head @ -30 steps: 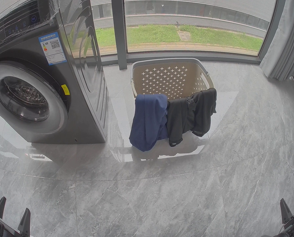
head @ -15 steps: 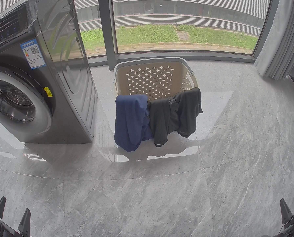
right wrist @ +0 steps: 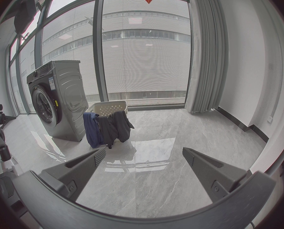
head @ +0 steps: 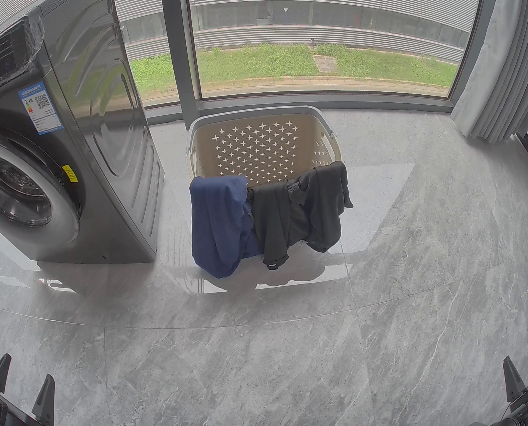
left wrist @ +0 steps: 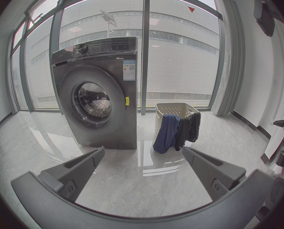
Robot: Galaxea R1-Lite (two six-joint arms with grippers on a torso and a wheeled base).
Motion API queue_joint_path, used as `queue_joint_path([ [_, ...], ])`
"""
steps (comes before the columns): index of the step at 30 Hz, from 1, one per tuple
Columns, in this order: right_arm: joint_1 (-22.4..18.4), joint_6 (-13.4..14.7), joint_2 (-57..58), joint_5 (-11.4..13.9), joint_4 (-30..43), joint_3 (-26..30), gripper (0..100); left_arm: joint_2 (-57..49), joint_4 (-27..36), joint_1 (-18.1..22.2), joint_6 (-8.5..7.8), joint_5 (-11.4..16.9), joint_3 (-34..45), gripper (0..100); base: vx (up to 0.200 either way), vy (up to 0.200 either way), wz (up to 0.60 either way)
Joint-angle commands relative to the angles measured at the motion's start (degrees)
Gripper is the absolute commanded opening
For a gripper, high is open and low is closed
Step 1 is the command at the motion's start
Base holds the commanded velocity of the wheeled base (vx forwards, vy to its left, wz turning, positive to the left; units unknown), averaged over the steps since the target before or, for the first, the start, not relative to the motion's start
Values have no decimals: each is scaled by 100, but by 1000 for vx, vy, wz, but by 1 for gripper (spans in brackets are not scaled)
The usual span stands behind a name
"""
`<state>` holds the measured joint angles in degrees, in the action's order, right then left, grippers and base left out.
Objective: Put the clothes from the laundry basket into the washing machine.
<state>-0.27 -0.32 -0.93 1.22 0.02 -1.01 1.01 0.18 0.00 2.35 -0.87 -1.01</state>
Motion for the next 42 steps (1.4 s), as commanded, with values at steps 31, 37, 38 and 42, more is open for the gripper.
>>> queue_joint_path([
  [31,0,-3,66,1,-2,101,100,-66,-1,0,2,-1,84,100,129,-13,0],
  [37,0,-3,66,1,6,101,100,-66,-1,0,2,-1,84,100,0,-133,0],
  [38,0,-3,66,1,-2,92,100,-66,-1,0,2,-1,84,100,0,0,0],
  [42,0,-3,66,1,6,101,100,-66,-1,0,2,-1,84,100,0,0,0],
])
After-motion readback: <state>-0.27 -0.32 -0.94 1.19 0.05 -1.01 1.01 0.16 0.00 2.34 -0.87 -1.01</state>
